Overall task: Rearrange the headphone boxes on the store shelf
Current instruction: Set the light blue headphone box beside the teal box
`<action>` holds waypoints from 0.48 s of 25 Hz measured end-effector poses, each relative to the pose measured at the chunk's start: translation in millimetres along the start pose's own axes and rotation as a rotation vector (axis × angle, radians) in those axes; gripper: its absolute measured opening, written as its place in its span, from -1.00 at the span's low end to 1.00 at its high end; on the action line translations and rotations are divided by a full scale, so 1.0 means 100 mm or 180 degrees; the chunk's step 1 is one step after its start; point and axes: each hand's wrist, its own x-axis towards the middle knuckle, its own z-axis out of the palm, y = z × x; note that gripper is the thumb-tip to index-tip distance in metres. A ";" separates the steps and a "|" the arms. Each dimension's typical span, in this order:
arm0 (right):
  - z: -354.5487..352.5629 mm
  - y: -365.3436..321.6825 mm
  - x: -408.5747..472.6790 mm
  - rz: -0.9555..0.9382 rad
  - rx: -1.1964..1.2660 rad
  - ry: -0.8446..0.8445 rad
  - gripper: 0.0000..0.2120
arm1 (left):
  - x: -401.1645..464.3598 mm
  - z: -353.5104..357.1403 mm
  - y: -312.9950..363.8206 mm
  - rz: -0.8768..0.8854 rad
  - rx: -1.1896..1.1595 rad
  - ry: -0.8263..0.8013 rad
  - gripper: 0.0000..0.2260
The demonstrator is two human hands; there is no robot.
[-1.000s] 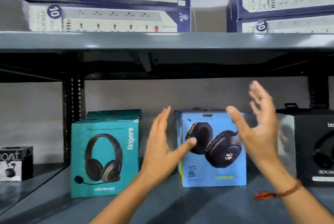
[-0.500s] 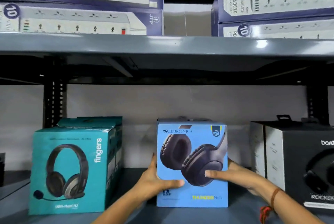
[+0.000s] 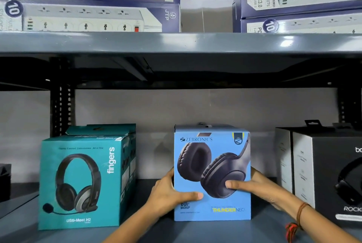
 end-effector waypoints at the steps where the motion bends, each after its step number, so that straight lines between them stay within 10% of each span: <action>1: 0.01 -0.01 -0.03 -0.0019 -0.0024 0.0000 -0.31 | -0.01 -0.01 0.00 -0.0020 -0.0029 -0.0015 -0.35; 12: 0.21 -0.23 -0.27 0.0064 0.0098 0.0027 -0.46 | -0.23 -0.15 0.06 0.0047 -0.0301 -0.0170 -0.26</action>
